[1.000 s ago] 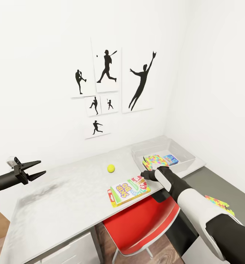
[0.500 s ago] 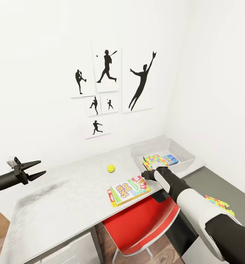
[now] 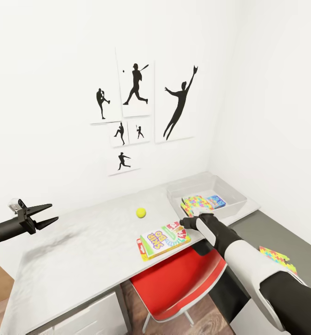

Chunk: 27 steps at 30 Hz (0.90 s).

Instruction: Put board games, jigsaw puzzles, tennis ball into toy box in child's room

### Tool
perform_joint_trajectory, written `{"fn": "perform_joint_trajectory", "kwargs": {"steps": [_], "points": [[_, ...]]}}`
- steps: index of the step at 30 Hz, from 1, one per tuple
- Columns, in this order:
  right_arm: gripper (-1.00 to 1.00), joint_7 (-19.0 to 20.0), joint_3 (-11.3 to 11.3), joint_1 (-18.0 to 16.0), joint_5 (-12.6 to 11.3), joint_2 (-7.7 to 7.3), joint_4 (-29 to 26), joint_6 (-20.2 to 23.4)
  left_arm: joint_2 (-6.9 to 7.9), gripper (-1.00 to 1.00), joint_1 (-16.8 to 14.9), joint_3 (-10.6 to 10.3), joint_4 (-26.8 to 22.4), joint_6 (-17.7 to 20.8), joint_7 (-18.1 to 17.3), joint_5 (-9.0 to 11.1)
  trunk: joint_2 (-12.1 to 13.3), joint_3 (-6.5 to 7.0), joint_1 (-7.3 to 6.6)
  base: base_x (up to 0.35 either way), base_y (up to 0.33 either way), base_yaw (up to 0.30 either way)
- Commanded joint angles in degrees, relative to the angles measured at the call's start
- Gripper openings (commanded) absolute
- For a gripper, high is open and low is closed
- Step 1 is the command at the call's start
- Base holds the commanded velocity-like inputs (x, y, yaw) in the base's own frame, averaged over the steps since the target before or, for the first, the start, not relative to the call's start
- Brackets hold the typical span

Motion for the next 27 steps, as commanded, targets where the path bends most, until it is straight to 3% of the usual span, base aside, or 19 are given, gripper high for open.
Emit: {"fn": "perform_joint_trajectory", "kwargs": {"steps": [1,16,27], "points": [[1.0,-0.5,0.3,-0.1,-0.6,-0.05,0.0,0.1,0.02,1.0,-0.1,0.0,0.0,0.6,-0.1,0.1,-0.1,-0.13,0.04,-0.011,0.0,0.0],[1.0,0.2,0.3,-0.1,-0.6,0.02,0.5,-0.2,0.02,1.0,0.0,0.0,0.0,0.6,-0.1,0.1,-0.1,-0.13,0.04,-0.012,0.004,0.0],[1.0,0.8,0.4,-0.1,-0.6,0.3,3.5,-3.9,0.02,1.0,0.0,0.0,0.0,0.6,-0.1,0.1,-0.1,-0.13,0.04,-0.02,0.016,0.0]]}}
